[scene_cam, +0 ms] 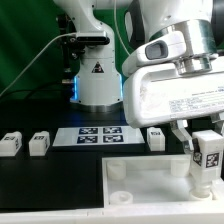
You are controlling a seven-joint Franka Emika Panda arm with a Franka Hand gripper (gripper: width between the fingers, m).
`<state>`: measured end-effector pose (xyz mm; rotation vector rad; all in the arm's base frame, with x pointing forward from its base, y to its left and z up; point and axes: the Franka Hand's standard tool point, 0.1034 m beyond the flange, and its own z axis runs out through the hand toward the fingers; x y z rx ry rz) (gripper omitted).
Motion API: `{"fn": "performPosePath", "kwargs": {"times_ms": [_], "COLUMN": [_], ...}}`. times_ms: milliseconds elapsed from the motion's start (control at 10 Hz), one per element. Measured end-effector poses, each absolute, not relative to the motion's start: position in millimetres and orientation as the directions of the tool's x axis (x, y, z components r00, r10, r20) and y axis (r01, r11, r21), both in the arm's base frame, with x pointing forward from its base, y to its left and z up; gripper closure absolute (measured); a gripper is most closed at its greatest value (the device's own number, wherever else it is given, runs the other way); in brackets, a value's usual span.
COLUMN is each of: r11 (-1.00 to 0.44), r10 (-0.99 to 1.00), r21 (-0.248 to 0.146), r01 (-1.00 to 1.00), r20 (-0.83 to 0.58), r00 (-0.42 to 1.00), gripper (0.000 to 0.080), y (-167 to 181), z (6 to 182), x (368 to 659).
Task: Assemble one leg
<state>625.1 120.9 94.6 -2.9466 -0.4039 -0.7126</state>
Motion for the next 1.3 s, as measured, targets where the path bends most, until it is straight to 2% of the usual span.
{"fn": "performPosePath", "kwargs": {"times_ms": [300,800,1300], "r11": [-0.962,-0.964,-0.966], "r10": [0.232,0.226,0.219], "r21": [-0.019,-0.022,-0.014], "r01": [0.271,0.264,0.260], "r20": [0.461,0.451,0.495], "r00": [0.857,0.864,0.841], "gripper": [0.0506,0.0506,0.0506], "y": [120,116,119], "z": [93.7,82.2,82.2], "x": [626,626,630]}}
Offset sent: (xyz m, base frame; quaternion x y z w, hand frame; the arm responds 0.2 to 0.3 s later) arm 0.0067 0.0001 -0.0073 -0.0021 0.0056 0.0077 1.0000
